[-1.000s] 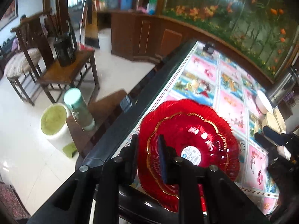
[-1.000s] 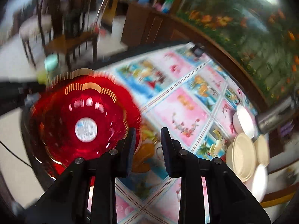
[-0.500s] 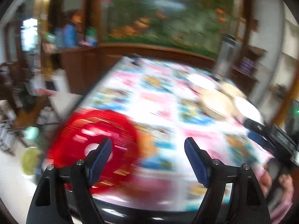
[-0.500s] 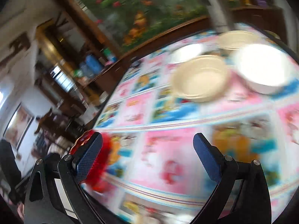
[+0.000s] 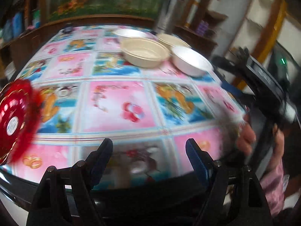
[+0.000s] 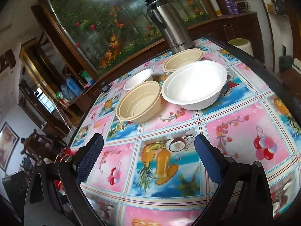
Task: Organize plates and bowls
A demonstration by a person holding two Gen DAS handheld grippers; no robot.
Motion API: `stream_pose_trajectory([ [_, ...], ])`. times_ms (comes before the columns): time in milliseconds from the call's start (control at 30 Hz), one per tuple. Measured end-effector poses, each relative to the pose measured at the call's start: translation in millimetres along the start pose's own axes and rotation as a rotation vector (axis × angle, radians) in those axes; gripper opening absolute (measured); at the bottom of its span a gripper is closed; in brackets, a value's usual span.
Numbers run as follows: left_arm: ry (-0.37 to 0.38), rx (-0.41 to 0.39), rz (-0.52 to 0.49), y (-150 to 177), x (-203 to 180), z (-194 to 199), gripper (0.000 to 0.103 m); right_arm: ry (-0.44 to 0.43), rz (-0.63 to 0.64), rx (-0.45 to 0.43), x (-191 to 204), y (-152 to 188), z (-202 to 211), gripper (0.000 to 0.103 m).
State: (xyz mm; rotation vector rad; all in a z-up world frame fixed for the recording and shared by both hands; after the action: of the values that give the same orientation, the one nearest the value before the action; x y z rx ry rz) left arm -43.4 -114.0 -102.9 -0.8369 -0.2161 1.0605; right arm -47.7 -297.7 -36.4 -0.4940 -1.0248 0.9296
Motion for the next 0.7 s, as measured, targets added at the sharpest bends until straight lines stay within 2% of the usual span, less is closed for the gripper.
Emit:
stream_pose_trajectory([
  [67,0.011,0.016,-0.046,2.5,-12.4,-2.8,0.080,-0.010,-0.001,0.004,-0.6,-0.1,-1.5,0.098],
  [233,0.193,0.073,-0.126,8.3,-40.5,-4.4,0.080,-0.035,-0.015,0.016,-9.1,-1.9,-0.4,0.098],
  [267,0.196,0.061,-0.131,6.4,-42.6,-2.8,0.080,-0.036,-0.018,0.016,-10.5,-1.9,-0.7,0.098],
  [367,0.018,-0.002,-0.199,-15.4,-35.6,-0.9,0.080,-0.053,-0.024,0.034,-12.4,-5.8,-3.8,0.098],
  [433,-0.115,-0.025,-0.189,-42.2,-15.8,-5.2,0.080,-0.097,-0.049,0.061,-8.1,-11.6,-10.5,0.098],
  [533,-0.228,-0.044,-0.127,-86.8,14.9,-17.3,0.080,-0.161,-0.093,0.106,1.8,-26.0,-29.1,0.098],
  [633,-0.301,-0.074,-0.072,-129.5,41.6,-31.5,0.080,-0.219,-0.158,0.155,11.4,-40.7,-54.8,0.098],
  [700,-0.343,-0.057,-0.058,-147.4,53.4,-48.4,0.080,-0.262,-0.214,0.188,15.3,-45.7,-71.6,0.098],
])
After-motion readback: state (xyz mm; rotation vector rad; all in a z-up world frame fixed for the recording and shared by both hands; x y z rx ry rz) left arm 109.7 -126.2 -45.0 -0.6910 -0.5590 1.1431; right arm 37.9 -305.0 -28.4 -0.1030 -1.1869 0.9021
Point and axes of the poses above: each gripper's, at about its wrist camera, not at the fingertips, and z roughly against the way its jaws point, x to its left, y to its underside, the point moved 4 cm from there along -z, roughly the way its jaws point, and after that the axes turned 8 degrees about -x, right-handed, at the moved point
